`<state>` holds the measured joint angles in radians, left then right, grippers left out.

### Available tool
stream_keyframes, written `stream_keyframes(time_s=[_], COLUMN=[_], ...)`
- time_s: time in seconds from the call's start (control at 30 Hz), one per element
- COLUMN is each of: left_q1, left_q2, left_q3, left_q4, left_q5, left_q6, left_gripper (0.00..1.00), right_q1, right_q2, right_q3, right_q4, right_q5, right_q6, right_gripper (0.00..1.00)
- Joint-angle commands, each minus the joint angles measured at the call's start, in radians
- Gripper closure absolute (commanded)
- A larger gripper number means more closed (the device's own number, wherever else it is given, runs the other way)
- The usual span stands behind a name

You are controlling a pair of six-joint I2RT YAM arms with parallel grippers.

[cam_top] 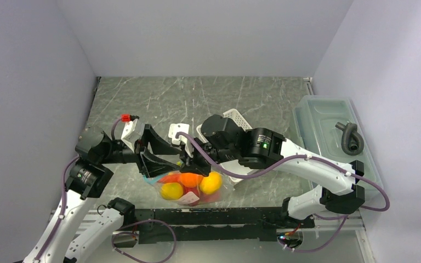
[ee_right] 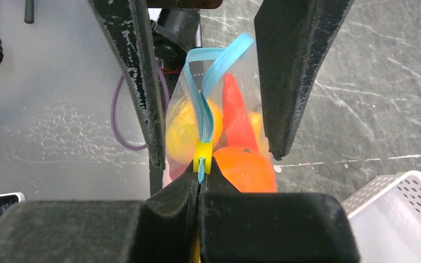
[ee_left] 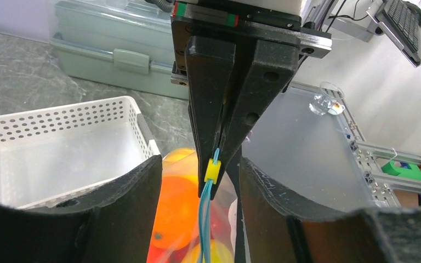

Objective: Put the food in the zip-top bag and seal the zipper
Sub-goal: Zip the zipper food storage bag at the center of the board.

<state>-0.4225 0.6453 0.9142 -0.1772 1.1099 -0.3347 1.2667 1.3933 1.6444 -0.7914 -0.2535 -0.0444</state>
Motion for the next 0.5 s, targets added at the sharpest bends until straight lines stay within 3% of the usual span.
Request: stream_keyframes(time_s=[0.0,0.3,0.47], left_q1=[-0.002,-0.002,-0.002], left_q2=[0.001,-0.001,0.005], left_q3=[0.002,0.000,0.004], left_q4=[0.016,-0.012,-0.007], left_q5=[0.030,0.046,0.054], left_q6=[0.007,0.027,0.026], left_gripper=[0.43,0.52,0.63], right_q1=[0.005,0.005,0.005], right_q2=[-0.005,-0.002,-0.001], right_q3=[0.066,0.071,0.072], right_q4=[0.080,0.084,0.083], right_q5=[0.018,0.023,0.024], right_q6=[0.015,0.017,0.019], right_gripper=[1.00,1.00,1.00])
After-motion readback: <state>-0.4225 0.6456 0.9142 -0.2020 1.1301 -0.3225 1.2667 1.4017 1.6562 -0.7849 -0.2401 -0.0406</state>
